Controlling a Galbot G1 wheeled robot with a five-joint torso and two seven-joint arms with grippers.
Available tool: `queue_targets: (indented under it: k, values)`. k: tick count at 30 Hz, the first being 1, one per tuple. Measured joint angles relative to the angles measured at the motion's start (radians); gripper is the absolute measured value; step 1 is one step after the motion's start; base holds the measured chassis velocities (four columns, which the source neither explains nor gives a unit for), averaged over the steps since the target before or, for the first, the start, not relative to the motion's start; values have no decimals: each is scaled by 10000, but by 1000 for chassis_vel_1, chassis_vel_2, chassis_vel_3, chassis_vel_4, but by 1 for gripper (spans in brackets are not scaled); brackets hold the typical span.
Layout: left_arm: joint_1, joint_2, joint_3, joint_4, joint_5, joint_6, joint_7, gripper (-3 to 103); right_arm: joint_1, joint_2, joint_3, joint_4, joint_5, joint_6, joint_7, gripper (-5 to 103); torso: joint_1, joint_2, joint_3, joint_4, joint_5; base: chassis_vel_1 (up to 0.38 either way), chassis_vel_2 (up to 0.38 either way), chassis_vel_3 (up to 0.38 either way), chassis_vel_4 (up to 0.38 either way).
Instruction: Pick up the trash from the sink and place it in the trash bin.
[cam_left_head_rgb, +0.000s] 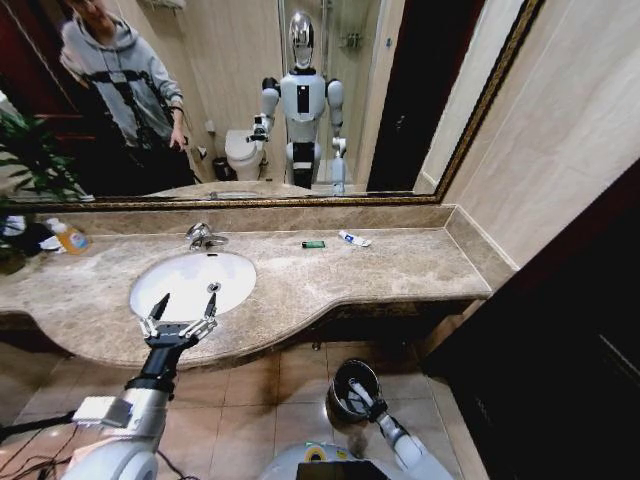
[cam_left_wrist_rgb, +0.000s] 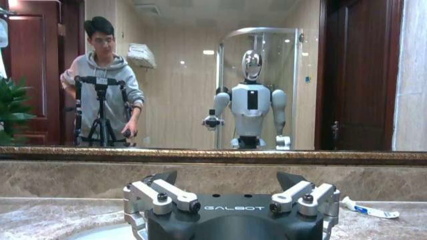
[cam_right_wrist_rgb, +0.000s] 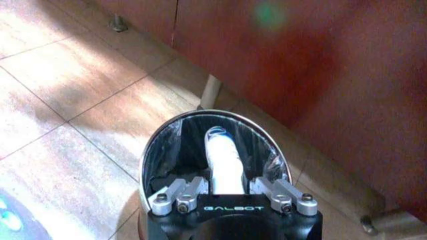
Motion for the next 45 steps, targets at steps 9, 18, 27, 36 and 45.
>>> queue_targets:
  k: [9,18,27,36,45]
  values:
    - [0,0,0,0,0,0,0,100,596,123,-29,-997,-86,344,41,24,0,0,0,0,1,0,0,0,0]
    - [-1,0,0,0,0,0,0,100,778,74,-37,-1334,-7,588,54,54,0,0,0,0,1,0,0,0,0]
    - [0,0,0,0,0,0,0,100,737,195,-39,-1362,44,925,280,86,0,0,-1,0,2,0,0,0,0]
    - [0,0,0,0,0,0,0,100,340,156,62,-712,481,1329,235,100,0,0,-1,0,2,0,0,0,0]
    - [0,0,0,0,0,0,-1,100,-1889,-646,342,3752,1791,626,812,100,0,0,-1,-2,-2,0,0,0,0]
